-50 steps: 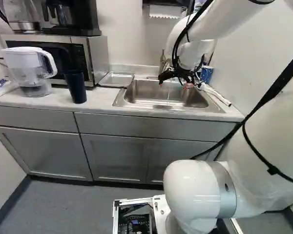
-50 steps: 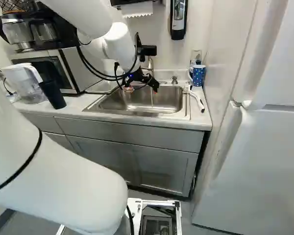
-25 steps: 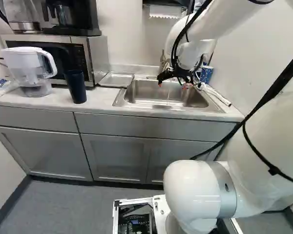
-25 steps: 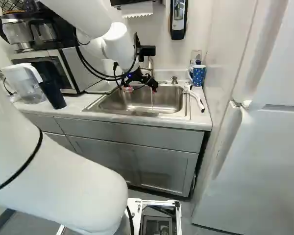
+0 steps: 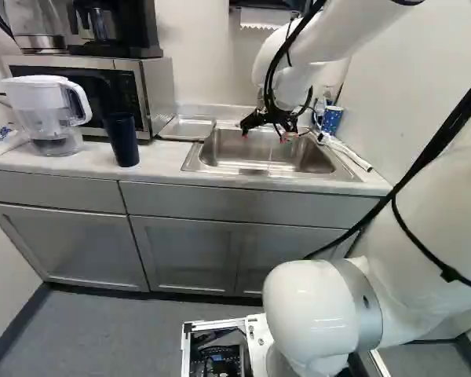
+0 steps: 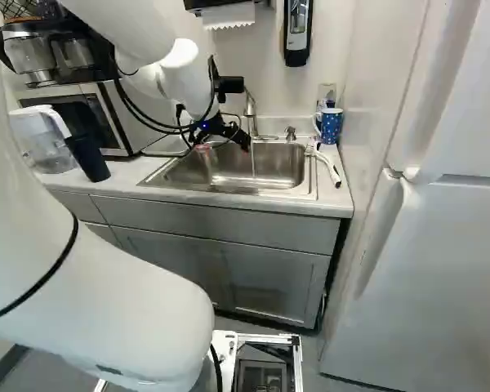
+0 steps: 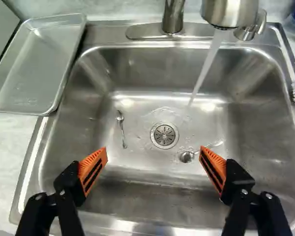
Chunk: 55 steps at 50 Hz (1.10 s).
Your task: Rinse the cup and place it in the tray
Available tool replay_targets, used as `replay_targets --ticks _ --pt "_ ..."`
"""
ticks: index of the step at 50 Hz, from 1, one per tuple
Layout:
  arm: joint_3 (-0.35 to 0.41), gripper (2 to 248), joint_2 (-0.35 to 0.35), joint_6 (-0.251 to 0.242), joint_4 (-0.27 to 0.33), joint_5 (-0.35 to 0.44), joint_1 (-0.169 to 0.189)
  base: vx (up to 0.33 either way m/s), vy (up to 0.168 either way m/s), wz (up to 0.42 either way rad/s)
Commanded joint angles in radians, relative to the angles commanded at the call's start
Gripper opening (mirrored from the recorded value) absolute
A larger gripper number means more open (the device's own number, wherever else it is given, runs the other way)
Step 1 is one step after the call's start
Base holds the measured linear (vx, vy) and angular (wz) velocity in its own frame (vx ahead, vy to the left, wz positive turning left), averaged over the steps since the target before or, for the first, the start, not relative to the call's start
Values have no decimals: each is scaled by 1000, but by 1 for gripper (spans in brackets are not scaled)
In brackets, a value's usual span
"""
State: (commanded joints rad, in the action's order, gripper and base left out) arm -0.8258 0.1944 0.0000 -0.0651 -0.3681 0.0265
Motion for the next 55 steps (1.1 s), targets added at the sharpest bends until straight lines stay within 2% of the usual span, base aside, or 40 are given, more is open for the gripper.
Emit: replay_targets --ticks 55 --pt "-17 247 -18 0 0 0 -211 0 0 0"
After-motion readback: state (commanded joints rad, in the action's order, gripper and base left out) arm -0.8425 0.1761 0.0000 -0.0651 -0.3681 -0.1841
